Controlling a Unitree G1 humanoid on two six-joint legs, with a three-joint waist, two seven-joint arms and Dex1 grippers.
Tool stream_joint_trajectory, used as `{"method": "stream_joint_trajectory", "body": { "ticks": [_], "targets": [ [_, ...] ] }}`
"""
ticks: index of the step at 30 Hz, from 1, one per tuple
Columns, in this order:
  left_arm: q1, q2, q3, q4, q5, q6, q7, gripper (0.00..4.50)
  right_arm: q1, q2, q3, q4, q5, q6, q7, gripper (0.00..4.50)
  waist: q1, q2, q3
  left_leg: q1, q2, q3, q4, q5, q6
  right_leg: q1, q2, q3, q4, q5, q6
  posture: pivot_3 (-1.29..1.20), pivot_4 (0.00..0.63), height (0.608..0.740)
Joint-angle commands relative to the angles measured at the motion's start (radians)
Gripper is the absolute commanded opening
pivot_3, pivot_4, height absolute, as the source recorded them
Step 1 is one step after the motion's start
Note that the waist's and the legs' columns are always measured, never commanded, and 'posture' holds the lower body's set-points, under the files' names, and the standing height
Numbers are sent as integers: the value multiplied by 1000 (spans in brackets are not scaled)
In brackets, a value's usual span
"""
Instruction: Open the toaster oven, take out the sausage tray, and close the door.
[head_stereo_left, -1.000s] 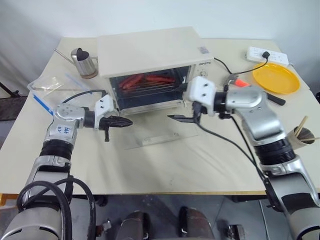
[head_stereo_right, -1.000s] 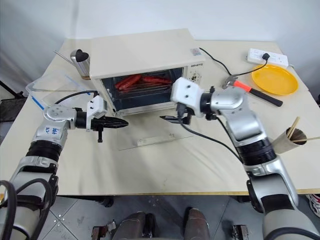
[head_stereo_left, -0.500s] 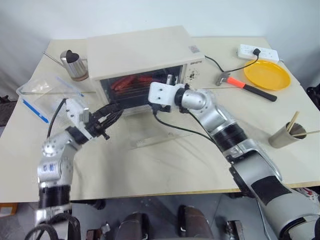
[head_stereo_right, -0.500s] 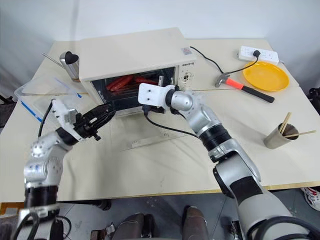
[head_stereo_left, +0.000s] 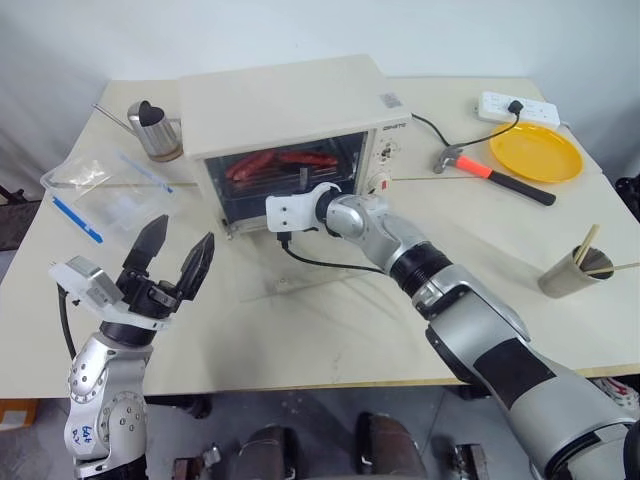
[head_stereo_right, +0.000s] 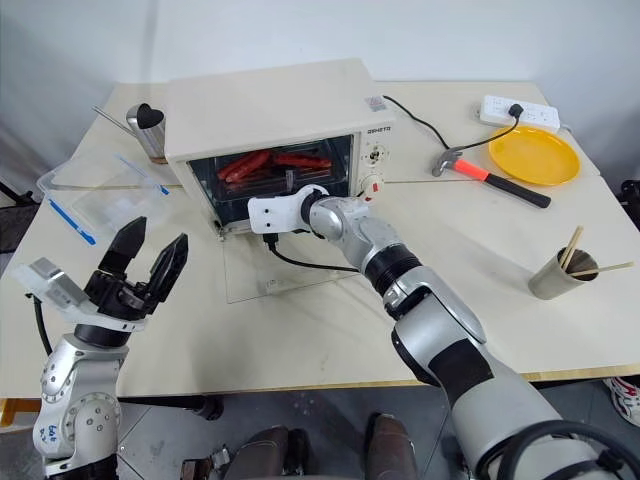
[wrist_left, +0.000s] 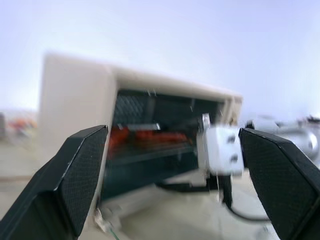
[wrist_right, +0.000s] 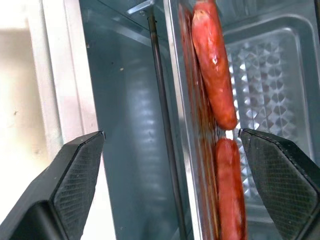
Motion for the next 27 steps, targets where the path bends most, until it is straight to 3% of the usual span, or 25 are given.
{"method": "stream_joint_trajectory", "body": {
  "ticks": [1, 4, 11, 14, 20, 27],
  "targets": [
    [21, 7, 5, -40, -9, -25, 22, 4500, -35, 22, 11, 57, -34, 48, -41, 4123, 0, 0, 0, 0, 0, 0, 0, 0, 0, 0, 0, 0, 0, 0, 0, 0, 150, 740],
    [25, 13, -4, -36, -14, -31, 25, 4500, -47, 33, 11, 79, -42, 84, -64, 3321, 2, 0, 0, 0, 0, -1, 0, 0, 0, 0, 0, -1, 0, 0, 0, 0, 150, 740],
    [6, 25, -35, -18, -22, -21, 20, 4500, -36, 34, 10, 39, -56, 161, -107, 902, 0, 0, 0, 0, 1, -1, -1, 0, -1, 0, 1, -1, 0, 0, 0, 0, 150, 740],
    [-3, 33, -41, -8, -27, -15, 17, 4500, -19, 25, 22, 0, -79, 189, -136, 127, 0, 0, 0, 0, 1, -1, -1, 0, -1, 0, 1, -1, 0, 0, -1, 0, 150, 740],
    [-39, 61, -63, 31, -41, 14, 4, 4500, 33, 5, 42, -119, -139, 232, -163, 5, 4, 0, 0, -1, 1, -1, -1, -1, -1, 0, 1, -1, -1, 0, -1, 0, 150, 740],
    [-215, 119, -101, 208, -11, 59, -21, 4500, 120, -24, 51, -291, -176, 252, -129, 5, 2, 0, 0, -2, 0, -3, -2, -1, -1, 0, 2, -2, -2, 0, 0, 0, 150, 740]
  ]
}}
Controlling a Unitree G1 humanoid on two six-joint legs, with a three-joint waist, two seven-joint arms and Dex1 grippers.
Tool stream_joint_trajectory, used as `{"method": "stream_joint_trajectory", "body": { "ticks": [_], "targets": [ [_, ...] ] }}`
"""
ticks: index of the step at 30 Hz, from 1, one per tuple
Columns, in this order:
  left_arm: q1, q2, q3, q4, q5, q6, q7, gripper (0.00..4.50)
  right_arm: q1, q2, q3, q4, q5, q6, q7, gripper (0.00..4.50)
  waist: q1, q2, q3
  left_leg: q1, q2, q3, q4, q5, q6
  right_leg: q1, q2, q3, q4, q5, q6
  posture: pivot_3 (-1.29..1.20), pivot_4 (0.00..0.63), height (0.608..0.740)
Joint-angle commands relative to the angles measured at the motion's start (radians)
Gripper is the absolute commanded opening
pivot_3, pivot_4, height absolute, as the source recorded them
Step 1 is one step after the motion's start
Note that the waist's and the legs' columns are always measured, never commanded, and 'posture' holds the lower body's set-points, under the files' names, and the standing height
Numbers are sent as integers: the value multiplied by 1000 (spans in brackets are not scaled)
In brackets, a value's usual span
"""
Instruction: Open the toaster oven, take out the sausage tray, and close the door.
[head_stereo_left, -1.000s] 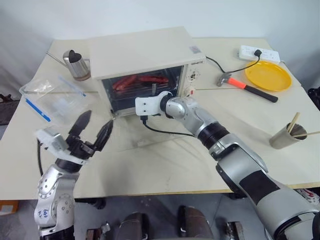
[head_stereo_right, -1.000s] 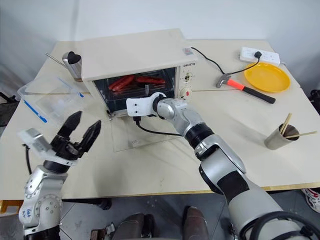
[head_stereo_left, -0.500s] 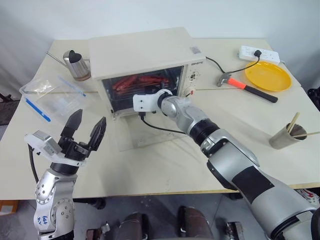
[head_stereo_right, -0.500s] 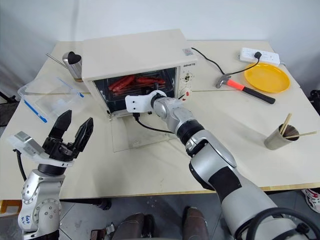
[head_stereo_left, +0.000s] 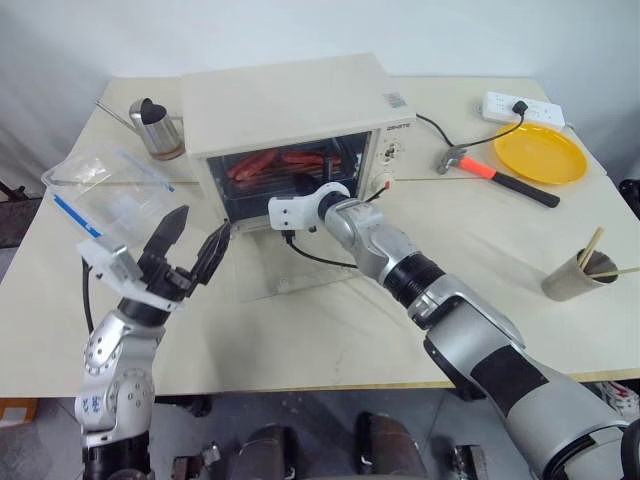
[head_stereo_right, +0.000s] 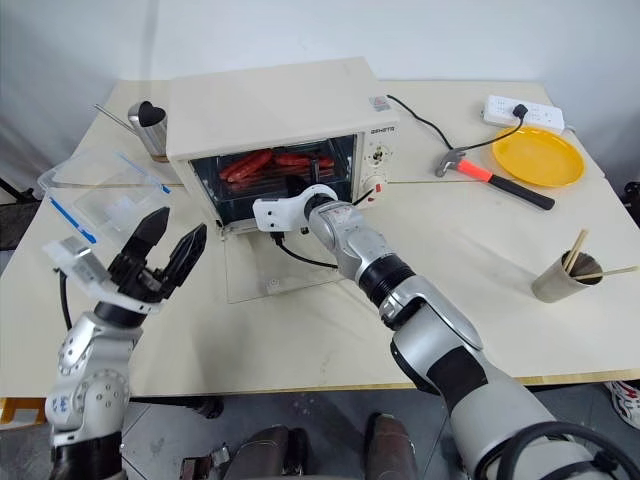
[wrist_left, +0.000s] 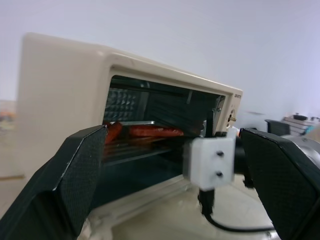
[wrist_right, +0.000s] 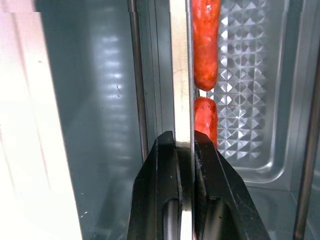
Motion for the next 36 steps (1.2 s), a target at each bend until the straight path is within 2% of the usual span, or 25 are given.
{"method": "stream_joint_trajectory", "body": {
  "ticks": [1, 15, 22, 36],
  "targets": [
    [-49, 21, -5, 50, 4, 5, -18, 4500, 23, -10, -3, -112, -9, 8, 28, 5, -1, 0, 0, 0, 0, 0, -1, 0, 0, 0, 0, 0, 0, 0, 0, 0, 150, 740],
    [-101, 34, -15, 99, 4, 16, -45, 4500, 216, -121, -31, -569, -48, 83, 206, 5, 0, 0, 0, 0, 3, 0, -1, -1, -2, 0, 4, 1, -3, 0, 0, 0, 150, 740],
    [-118, 38, -16, 102, 3, 27, -48, 4500, 311, -145, -35, -726, -128, 144, 200, 5, 3, 0, 0, 0, 4, 1, -1, -1, -2, 0, 5, 1, -4, 0, 0, 0, 150, 740],
    [-77, 117, 47, 66, -56, 106, -79, 4500, 486, -240, -63, -913, -180, 62, 165, 5, 20, 0, 0, 0, 4, 2, 0, -1, -3, 0, 6, 1, -6, 0, 0, 0, 150, 740]
  ]
}}
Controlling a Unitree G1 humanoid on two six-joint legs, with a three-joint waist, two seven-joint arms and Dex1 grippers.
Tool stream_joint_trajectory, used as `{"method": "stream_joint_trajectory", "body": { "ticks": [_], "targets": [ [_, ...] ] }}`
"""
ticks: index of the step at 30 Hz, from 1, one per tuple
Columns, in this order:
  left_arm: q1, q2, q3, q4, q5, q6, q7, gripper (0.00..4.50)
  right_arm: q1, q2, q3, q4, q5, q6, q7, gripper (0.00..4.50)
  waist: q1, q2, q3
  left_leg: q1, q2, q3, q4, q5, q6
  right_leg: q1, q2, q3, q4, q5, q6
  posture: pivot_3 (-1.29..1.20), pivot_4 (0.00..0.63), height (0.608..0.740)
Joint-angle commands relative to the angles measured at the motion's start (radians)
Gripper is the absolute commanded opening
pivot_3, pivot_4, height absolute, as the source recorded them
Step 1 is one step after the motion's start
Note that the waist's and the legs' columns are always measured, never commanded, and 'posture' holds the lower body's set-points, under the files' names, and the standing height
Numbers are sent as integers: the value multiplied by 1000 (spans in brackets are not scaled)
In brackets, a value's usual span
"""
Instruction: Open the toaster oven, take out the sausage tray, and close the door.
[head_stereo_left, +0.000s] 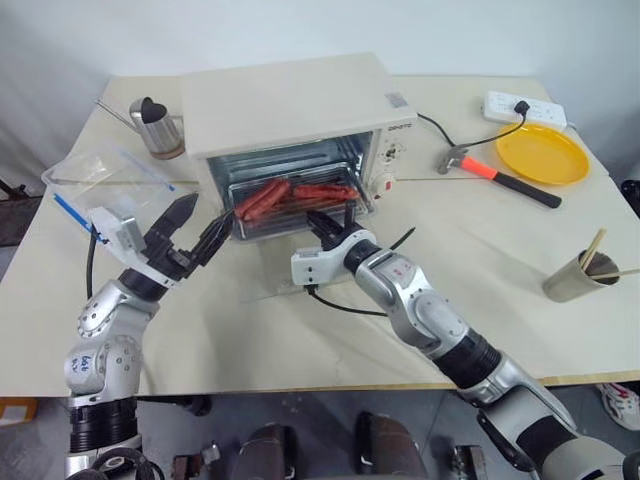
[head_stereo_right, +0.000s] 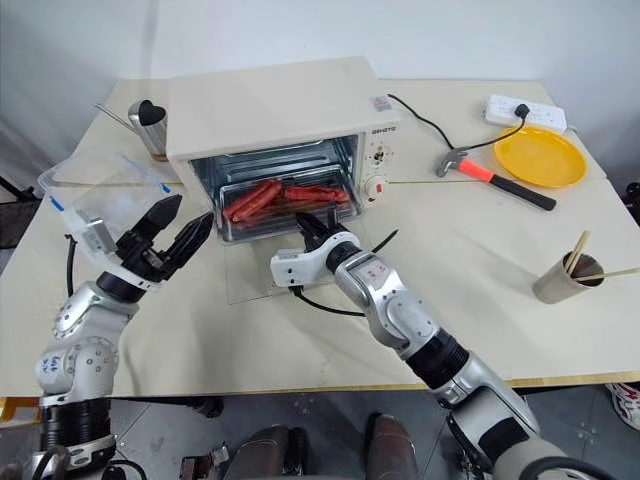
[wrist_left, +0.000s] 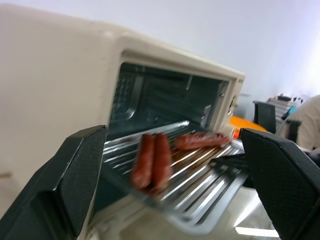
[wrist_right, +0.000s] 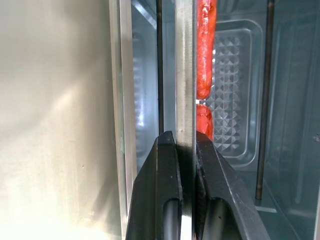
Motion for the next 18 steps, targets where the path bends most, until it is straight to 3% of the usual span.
{"method": "stream_joint_trajectory", "body": {
  "ticks": [1, 9, 18],
  "targets": [
    [7, 18, 25, -45, -32, 8, -11, 4500, 12, -18, -45, -105, -9, -45, -25, 5, 4, 0, 0, 0, 0, 0, 0, 0, 0, 0, 0, 0, 0, 0, 0, 0, 150, 740],
    [51, 37, 42, -94, -62, 50, -17, 4500, 53, -54, -80, -154, -5, -91, -12, 5, 4, 0, 0, 0, 1, 1, 0, 0, 0, 0, 1, 0, -1, 0, 0, 0, 150, 740],
    [158, 172, 103, -100, -60, 45, -156, 4500, 93, -82, -124, -224, 23, -154, 8, 5, 5, 0, 0, 1, 6, 3, 0, 0, -4, 0, 6, 1, -2, -2, -4, 0, 150, 740]
  ]
}}
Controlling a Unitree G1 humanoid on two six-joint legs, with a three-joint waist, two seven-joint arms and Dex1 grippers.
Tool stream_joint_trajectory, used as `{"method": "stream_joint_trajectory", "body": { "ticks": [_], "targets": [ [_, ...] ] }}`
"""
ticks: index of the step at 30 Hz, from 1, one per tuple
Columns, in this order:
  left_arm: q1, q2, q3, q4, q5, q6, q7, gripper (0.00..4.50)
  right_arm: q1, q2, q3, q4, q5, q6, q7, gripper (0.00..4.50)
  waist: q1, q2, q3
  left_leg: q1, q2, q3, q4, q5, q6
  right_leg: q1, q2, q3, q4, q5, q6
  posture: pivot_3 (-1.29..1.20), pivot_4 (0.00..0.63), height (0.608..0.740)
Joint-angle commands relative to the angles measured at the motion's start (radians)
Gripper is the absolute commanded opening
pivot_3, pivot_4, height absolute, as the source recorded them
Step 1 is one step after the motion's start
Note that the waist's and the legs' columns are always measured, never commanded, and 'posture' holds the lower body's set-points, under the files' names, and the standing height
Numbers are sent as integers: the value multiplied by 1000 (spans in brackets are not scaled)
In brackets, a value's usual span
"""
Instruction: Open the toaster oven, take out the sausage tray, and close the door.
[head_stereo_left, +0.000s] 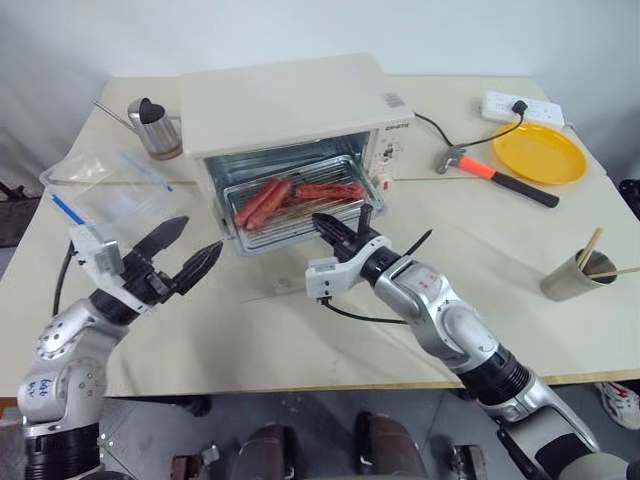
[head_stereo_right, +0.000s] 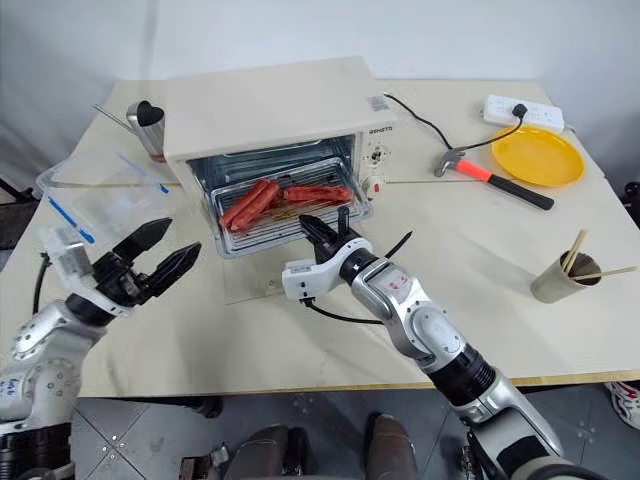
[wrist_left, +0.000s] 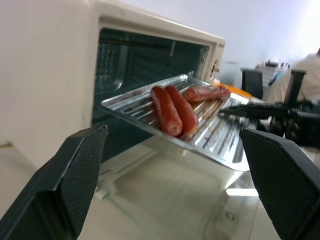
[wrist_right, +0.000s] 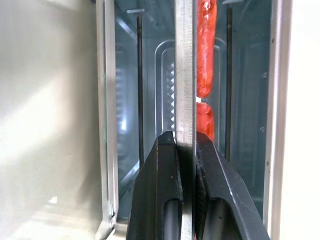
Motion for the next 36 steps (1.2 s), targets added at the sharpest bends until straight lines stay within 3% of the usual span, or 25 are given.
{"method": "stream_joint_trajectory", "body": {
  "ticks": [1, 9, 15, 20, 29, 36],
  "targets": [
    [17, 40, 45, -21, -23, 0, -38, 4500, 11, -14, -48, -80, 25, -37, 5, 5, 1, 0, 0, 0, 0, 0, 0, 0, 0, 0, 0, 0, 0, 0, 0, 0, 150, 740],
    [82, 93, 64, -64, -66, 115, -29, 4500, 65, -77, -89, -147, 93, -140, 49, 5, -1, 0, 0, 0, 0, 0, 0, 0, 0, 0, 0, 0, 0, 0, 0, 0, 150, 740],
    [164, 76, 77, -180, -253, 332, 112, 4500, 108, -120, -134, -199, 148, -237, 43, 5, 0, 0, 0, 1, 1, 0, 0, 0, -1, 0, 0, 1, 0, 0, 0, 0, 150, 740],
    [145, 20, 85, -222, -463, 449, 312, 4500, 119, -138, -155, -219, 205, -345, 30, 5, 1, 0, 0, 1, 1, 0, 1, 0, 0, 0, 0, 2, 1, 0, 0, 0, 150, 740],
    [131, -6, 83, -215, -839, 514, 662, 4500, 143, -177, -198, -178, 284, -496, 24, 5, 2, 0, 0, 2, 0, -1, 1, 0, 0, 1, 0, 2, 1, 0, 0, 0, 150, 740],
    [268, 34, 66, -251, -894, 551, 677, 4500, 123, -155, -200, -126, 267, -510, 19, 5, 0, 0, 0, 3, 1, 1, 1, 0, -1, 2, 0, 3, 2, -1, -2, 0, 150, 740]
  ]
}}
